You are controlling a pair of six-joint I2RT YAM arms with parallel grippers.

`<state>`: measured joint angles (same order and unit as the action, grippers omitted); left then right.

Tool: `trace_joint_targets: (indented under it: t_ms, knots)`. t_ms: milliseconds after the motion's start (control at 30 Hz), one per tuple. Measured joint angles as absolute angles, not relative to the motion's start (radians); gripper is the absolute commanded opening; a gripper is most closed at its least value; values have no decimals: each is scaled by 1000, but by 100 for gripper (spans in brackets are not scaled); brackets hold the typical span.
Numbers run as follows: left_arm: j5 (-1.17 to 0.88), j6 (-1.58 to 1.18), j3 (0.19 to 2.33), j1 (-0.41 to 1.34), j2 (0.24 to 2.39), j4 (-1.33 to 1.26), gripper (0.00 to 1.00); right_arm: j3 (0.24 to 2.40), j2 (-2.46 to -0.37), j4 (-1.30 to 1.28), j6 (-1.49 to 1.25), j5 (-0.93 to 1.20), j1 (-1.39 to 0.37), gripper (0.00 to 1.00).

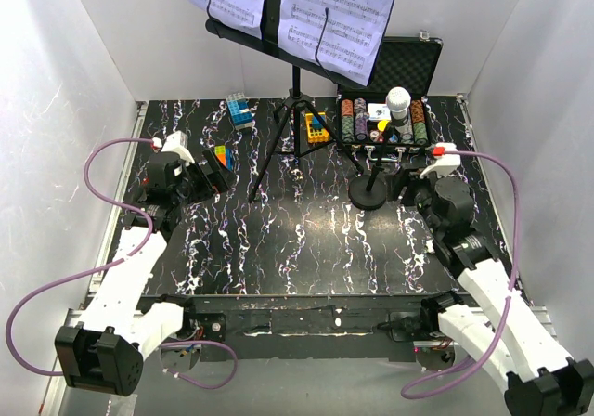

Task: Pack up the instrument practice props

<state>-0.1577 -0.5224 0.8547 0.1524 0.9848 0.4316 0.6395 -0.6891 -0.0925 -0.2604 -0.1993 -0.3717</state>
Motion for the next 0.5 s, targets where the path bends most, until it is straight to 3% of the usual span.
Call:
trace_joint_targets:
  t_ms: [500]
  knots:
    - [-217, -495, 841, 152, 966, 371, 91, 583, -927, 308, -155, -209, -389, 58]
